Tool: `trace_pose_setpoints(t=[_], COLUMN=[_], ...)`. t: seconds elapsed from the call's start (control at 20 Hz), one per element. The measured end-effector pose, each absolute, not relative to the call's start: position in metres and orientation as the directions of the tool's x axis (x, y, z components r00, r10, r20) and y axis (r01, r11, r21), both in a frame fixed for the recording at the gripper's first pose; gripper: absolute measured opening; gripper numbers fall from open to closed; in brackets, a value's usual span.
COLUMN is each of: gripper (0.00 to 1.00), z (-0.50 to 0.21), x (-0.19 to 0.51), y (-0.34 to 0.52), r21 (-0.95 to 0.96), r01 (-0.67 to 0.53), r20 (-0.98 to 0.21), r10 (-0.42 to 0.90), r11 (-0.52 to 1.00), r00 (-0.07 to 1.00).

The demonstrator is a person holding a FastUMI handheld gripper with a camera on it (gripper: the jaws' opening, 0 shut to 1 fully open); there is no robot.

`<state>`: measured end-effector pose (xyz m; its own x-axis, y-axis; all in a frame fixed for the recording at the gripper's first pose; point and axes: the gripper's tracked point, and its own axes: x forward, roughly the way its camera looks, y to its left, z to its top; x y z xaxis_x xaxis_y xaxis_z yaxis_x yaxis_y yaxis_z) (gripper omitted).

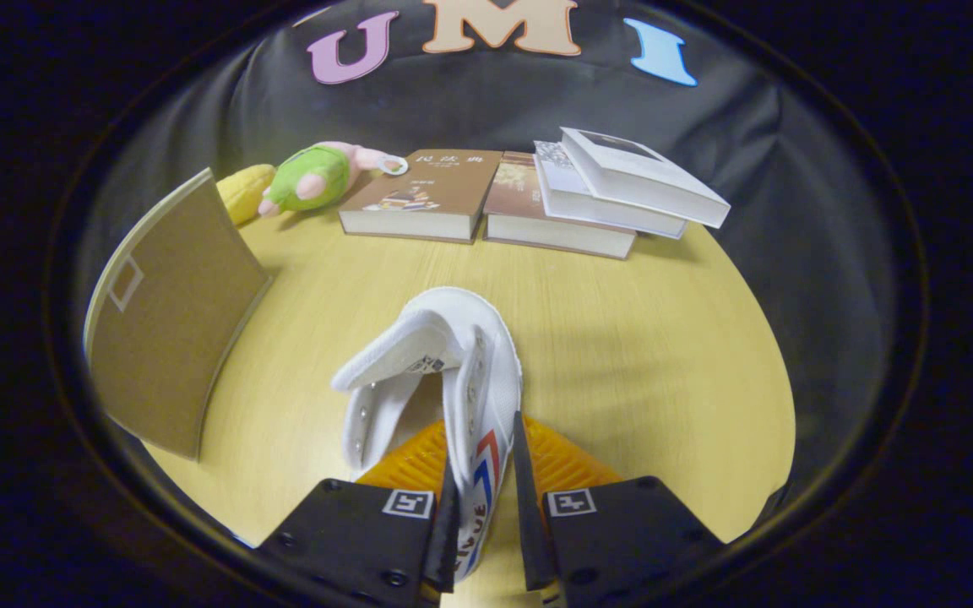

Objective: Open the storage box then place both shoes into the box .Put the left shoe in first, then the right shoe, with the right side of both shoes facing outward in a uniform manner.

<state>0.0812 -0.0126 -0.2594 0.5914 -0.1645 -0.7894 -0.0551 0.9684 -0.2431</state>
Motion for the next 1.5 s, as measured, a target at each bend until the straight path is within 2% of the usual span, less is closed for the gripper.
trace_pose_setpoints(t=[0.1, 0.15, 0.25, 0.3, 0.55, 0.85, 1.15, 1.35, 1.5], gripper=[0.19, 0.19, 0.08, 0.06, 0.06, 0.06, 0.06, 0.06, 0.06], z=[-0.260, -0.258, -0.261, -0.261, -0.261, -0.217, -0.164, -0.139, -0.129], x=[0.080, 0.079, 0.079, 0.080, 0.067, 0.053, 0.034, 0.017, 0.019], y=[-0.015, -0.021, -0.027, -0.027, -0.016, 0.019, 0.080, 0.145, 0.185], r21=[-0.203, -0.209, -0.145, -0.095, 0.196, 0.392, 0.503, 0.572, 0.561], r01=[-0.030, -0.002, 0.052, 0.085, 0.182, 0.161, 0.076, -0.016, -0.078], r20=[-0.794, -0.788, -0.791, -0.799, -0.819, -0.748, -0.667, -0.625, -0.620], r10=[-0.146, -0.167, -0.148, -0.127, 0.059, 0.212, 0.331, 0.449, 0.480], r11=[0.979, 0.978, 0.988, 0.992, 0.964, 0.906, 0.861, 0.820, 0.824], r00=[0.590, 0.593, 0.594, 0.588, 0.571, 0.629, 0.668, 0.639, 0.621])
